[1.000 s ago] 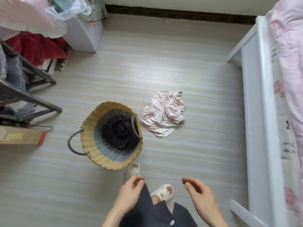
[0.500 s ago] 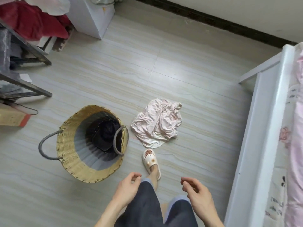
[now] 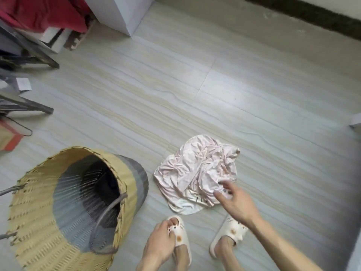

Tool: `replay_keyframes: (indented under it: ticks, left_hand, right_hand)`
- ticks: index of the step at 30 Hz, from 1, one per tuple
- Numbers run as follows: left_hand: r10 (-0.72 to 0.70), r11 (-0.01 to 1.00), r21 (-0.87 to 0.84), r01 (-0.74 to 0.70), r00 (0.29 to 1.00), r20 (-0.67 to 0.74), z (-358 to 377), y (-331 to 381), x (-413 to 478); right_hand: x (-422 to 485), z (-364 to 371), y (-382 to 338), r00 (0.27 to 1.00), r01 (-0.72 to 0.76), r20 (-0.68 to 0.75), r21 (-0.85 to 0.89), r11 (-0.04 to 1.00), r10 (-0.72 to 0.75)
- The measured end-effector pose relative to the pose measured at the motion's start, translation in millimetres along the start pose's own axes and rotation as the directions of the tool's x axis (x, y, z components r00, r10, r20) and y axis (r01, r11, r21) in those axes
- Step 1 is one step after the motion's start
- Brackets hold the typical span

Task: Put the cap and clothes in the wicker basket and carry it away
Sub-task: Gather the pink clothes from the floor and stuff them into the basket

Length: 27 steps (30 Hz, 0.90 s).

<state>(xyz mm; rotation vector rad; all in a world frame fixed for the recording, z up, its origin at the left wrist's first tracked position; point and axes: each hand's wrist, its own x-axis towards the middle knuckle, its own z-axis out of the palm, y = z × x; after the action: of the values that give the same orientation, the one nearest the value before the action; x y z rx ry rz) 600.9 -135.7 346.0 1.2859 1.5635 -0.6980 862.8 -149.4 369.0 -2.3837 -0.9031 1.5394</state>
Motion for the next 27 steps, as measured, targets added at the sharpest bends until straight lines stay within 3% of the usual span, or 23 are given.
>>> replay_keyframes:
  ticks: [6,11,14,17,21,23,25,27]
  left_hand:
    - [-0.042,0.997,0.054,0.051,0.985,-0.165,44.5,-21.6,159.3]
    - [-0.046,0.956,0.266,0.121,0.961,-0.272,93.2,-80.0,265.2]
    - [-0.118,0.947,0.259,0.191,0.955,-0.273,119.8,-116.2,301.3]
    - [-0.095,0.946,0.274,0.176,0.954,-0.284,141.1,-132.8,312.5]
    - [-0.13,0.949,0.252,0.189,0.963,-0.235,135.0,-121.6,299.7]
    - [-0.186,0.961,0.185,0.207,0.974,-0.125,103.3,-94.5,267.5]
    - [-0.22,0.972,0.095,0.213,0.973,0.064,79.9,-68.0,244.6]
    - [-0.193,0.98,0.069,0.184,0.971,0.14,75.8,-51.1,245.2]
  right_hand:
    - [180.6,63.2,35.8,0.999,0.043,0.012,-0.292,0.955,-0.041]
    - [266.3,164.6,86.3,0.995,-0.072,0.042,-0.289,0.954,0.088]
    - [287.0,215.0,123.1,0.997,-0.068,-0.05,-0.294,0.953,0.056]
    - [294.4,236.3,138.3,0.983,-0.094,-0.182,-0.357,0.929,0.029]
    - [287.5,212.2,128.3,0.976,-0.054,-0.214,-0.435,0.899,-0.045]
    - [251.8,157.9,108.5,0.983,-0.014,-0.17,-0.466,0.885,-0.074]
    - [225.0,120.1,105.9,0.993,-0.065,-0.12,-0.407,0.911,0.017]
    - [215.4,121.0,120.1,0.988,-0.153,-0.063,-0.327,0.933,0.14]
